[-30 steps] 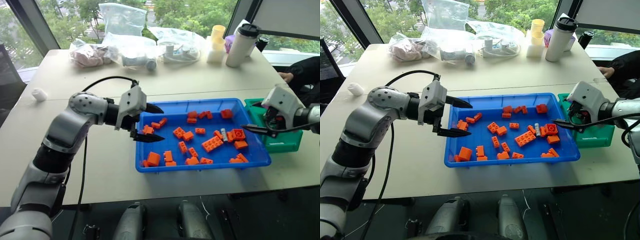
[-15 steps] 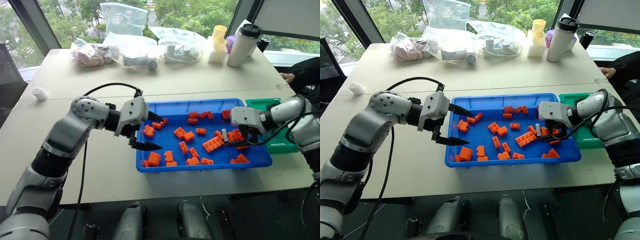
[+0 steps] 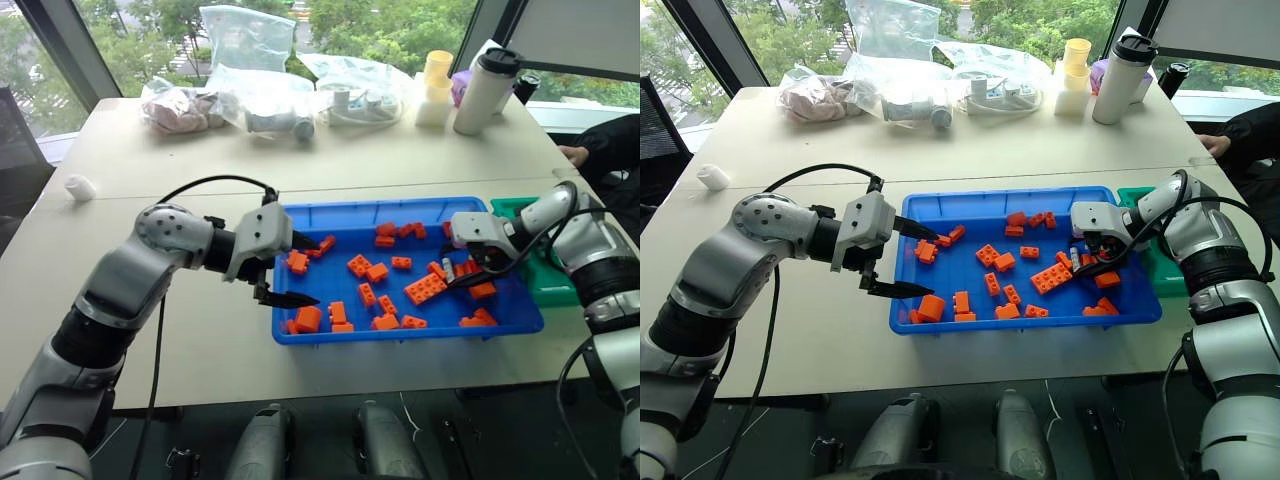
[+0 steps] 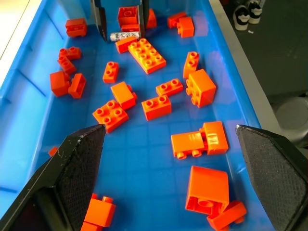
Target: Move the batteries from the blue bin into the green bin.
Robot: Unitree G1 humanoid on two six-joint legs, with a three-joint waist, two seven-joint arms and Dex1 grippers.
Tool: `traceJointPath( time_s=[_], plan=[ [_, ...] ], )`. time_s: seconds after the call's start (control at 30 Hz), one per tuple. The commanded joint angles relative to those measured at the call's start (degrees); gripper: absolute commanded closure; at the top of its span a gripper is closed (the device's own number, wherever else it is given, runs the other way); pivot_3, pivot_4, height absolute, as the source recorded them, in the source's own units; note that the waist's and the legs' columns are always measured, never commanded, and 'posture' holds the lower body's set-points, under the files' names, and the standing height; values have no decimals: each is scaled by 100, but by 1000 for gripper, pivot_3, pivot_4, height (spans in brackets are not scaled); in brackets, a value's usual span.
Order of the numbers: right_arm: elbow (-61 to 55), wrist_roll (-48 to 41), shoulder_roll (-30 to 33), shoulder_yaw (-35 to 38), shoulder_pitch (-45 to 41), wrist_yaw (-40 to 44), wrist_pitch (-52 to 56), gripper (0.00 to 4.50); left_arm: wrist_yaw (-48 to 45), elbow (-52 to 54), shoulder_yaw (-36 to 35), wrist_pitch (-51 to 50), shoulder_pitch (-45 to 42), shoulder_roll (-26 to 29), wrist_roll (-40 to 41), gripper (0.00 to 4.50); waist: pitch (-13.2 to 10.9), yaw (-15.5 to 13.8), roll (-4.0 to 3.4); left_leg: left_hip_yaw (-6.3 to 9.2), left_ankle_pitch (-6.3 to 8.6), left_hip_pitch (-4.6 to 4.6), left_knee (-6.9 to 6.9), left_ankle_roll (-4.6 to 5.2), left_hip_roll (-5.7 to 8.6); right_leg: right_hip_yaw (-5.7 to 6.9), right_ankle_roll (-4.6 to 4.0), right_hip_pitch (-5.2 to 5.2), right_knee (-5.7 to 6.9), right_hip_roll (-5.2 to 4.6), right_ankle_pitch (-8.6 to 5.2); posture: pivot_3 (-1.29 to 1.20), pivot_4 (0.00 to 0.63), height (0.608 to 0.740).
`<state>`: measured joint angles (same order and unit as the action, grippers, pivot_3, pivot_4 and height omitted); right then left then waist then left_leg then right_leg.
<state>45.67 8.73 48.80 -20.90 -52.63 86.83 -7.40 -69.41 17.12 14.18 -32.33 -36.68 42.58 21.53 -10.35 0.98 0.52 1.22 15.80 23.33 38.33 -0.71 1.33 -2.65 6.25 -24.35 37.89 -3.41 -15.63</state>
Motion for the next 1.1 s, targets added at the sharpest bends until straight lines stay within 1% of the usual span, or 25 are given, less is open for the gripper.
traceJointPath(
  time_s=[0.03, 0.2, 0.3, 0.37, 0.47, 0.53, 0.63, 0.7, 0.8, 0.97, 1.1],
  plan=[
    [120, 90, -3, 19, -39, 140, -73, 2337, 56, 138, -164, 21, -25, 50, 32, 0, 0, -1, 0, 1, 0, 0, 0, 0, 0, 1, 0, 0, 0, 0, 0, 0, 150, 740],
    [-154, 56, 58, 189, -25, -45, -39, 2337, 75, 76, -138, 84, -39, 26, 16, 0, 0, 0, 0, 1, 0, 0, 0, 0, 0, 1, 0, 0, 0, 0, 0, 0, 150, 740],
    [-680, -173, 203, 504, -15, -96, 347, 2337, 76, 71, -128, 105, -28, 18, 22, 0, 0, 1, -1, 0, 0, 1, 0, 0, 0, 1, 0, -1, 1, -1, 0, 0, 150, 740],
    [-1077, -303, 375, 794, 40, -266, 683, 2337, 93, 73, -144, 115, -19, -4, 39, 0, -2, -3, -3, 0, 0, 1, 0, 0, 0, 0, 0, -3, 2, -1, 0, 0, 150, 740],
    [-1819, -838, 675, 1685, 165, -744, 1735, 2337, 198, -9, -335, -2, -92, -242, 323, 0, -2, -38, -3, 1, 0, 4, 0, 0, 2, 1, 0, -5, 4, -5, 0, 0, 150, 740],
    [-2113, -1038, 838, 2158, 313, -1117, 2247, 2337, 262, -63, -487, -175, -150, -425, 586, 0, -2, -48, -3, 1, 0, 6, 1, 1, 5, 1, 0, -5, 3, -12, 0, 0, 150, 740],
    [-2267, -1103, 1168, 2932, 786, -1954, 2744, 2337, 372, -260, -593, -272, -287, -686, 754, 0, -1, -87, 0, 6, 1, 8, 1, 1, 6, 5, 0, -4, 2, -14, 0, 0, 150, 740],
    [-2238, -988, 1307, 3270, 1199, -2553, 2795, 2337, 385, -356, -571, -259, -401, -817, 783, 0, 0, -89, -1, 3, 1, 7, 1, 1, 7, 5, 0, -2, 1, -13, 0, 0, 150, 740],
    [-2339, -1012, 1332, 3649, 1771, -3126, 2843, 2337, 413, -561, -592, -212, -572, -1046, 859, 0, 0, -47, -1, -1, 1, 6, 1, 1, 8, 3, 0, -2, 2, -12, 0, 0, 150, 740],
    [-2921, -1303, 1158, 4122, 2608, -3602, 3238, 2337, 480, -1152, -510, 129, -841, -1421, 649, 0, 5, 16, -10, -4, 0, 1, -3, 1, 4, -2, 0, -4, 7, -3, 0, 0, 150, 740],
    [-3073, -1358, 1153, 4138, 2887, -3791, 3341, 2337, 536, -1268, -515, 225, -991, -1656, 650, 0, 6, 2, -12, -10, 0, -2, -3, 1, 2, -10, 0, -4, 10, 1, 0, 0, 150, 740]
  ],
)
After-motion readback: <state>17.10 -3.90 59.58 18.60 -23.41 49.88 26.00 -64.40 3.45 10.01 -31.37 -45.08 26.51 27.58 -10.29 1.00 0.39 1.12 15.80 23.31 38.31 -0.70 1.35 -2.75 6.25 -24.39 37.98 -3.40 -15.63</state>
